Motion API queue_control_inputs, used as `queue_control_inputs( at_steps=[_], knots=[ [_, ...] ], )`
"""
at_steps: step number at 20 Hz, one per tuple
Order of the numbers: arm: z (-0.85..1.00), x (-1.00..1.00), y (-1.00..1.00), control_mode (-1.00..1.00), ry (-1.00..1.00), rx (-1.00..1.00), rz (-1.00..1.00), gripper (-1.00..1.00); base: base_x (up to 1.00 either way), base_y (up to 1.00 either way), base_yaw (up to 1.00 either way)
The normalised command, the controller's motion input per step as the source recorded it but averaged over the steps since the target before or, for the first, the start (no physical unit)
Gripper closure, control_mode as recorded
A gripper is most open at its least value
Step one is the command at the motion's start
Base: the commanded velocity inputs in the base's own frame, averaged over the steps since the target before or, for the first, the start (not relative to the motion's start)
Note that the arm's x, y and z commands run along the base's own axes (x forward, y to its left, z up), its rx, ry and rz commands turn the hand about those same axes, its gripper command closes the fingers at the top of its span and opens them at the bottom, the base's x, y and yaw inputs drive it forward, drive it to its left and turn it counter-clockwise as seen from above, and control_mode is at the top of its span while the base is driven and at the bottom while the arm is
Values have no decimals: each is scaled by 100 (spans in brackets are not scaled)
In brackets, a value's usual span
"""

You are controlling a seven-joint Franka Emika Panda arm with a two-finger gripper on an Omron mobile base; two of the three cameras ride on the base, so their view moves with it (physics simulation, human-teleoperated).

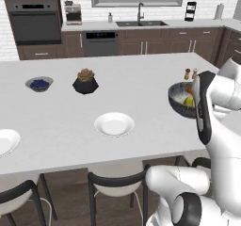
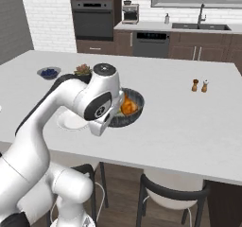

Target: Pick the chicken drumstick and cucumber from their plates and place them in the bowl. Then put the bowl in the fridge.

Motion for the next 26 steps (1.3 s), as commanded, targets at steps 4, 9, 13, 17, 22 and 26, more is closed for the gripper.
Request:
queue_control_inputs(
  at_steps=[4, 9, 13, 17, 22, 26],
  knots=[
    [0, -70, 51, -100, -28, 0, 6, 100, 0, 0, 0],
    [-7, -61, 67, -100, -40, -12, 5, 100, 0, 0, 0],
    [-1, -1, 35, -100, -4, -7, 0, 100, 0, 0, 0],
    [0, -29, 6, 100, 0, -1, 0, 100, -21, -4, -1],
    [0, 0, 0, 100, 0, 0, 0, 100, -90, -57, -18],
    [0, 0, 0, 100, 0, 0, 0, 100, -44, -95, -45]
  ],
)
